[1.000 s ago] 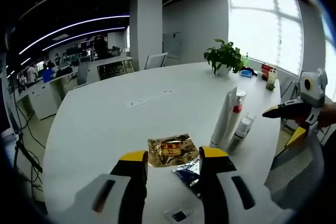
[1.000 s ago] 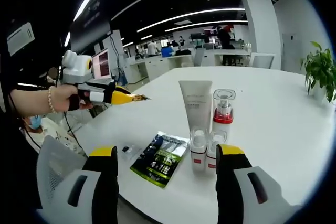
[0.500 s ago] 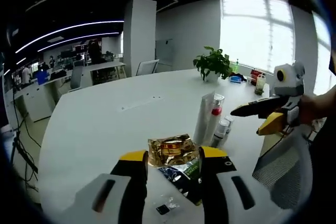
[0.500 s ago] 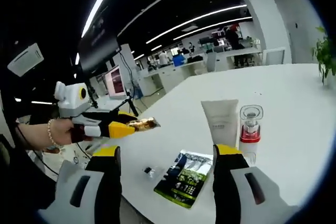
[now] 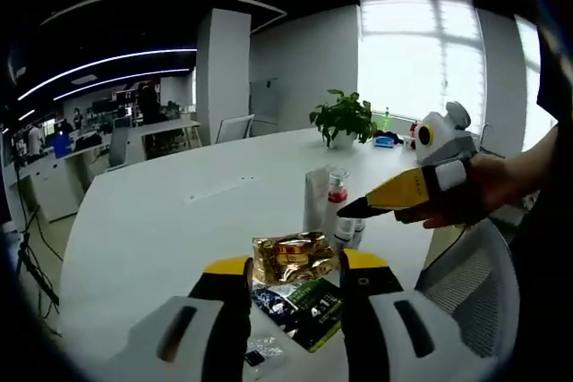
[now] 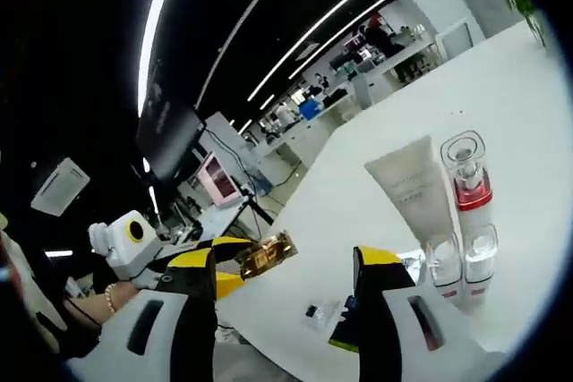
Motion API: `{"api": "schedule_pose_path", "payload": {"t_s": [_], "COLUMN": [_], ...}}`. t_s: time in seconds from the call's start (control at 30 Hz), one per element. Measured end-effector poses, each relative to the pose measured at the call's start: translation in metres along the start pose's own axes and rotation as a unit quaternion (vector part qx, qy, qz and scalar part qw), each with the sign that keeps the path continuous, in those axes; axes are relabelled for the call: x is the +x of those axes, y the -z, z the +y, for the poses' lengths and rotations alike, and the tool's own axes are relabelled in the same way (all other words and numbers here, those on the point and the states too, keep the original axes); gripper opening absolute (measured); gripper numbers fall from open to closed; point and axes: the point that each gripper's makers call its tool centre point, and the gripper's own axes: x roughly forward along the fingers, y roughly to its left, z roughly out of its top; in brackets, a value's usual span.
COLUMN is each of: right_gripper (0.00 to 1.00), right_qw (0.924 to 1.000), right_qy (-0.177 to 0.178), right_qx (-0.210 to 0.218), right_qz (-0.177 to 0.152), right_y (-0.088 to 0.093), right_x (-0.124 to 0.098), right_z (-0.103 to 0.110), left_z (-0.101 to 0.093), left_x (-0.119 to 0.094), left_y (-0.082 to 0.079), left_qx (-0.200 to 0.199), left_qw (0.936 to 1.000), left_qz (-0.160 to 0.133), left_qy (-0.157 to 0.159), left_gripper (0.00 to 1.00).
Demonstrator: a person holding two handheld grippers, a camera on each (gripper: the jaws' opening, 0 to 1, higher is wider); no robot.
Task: Arrange the skincare products in the storage area until every visible bottle or jar stands upright without overlapping.
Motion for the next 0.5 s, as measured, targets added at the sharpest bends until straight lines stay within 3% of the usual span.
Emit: {"api": "schedule_pose_path", "payload": {"t_s": [0.13,0.5], "right_gripper": [0.61,0.34], "right_qw": [0.9984,0.9913], "right_qy": [-0.015,-0.033], "right_qx": [0.054,0.127], "right_qz": [-0.005,-0.001], "right_y": [0.005,0.015], "right_x": [0.005,0.011], "right_z": [0.003,0.001], "left_z": [-0.007,-0.017], "left_x": [0.001,0.001], "left_y": [-0.001,-0.006], "left_qx": [0.004,0.016], "left_qw": [1.0,0.9997], "left_qz": [-0.004,-0.009], "left_qy": [0.007,0.018], "left_gripper": [0.37,0.37]}}
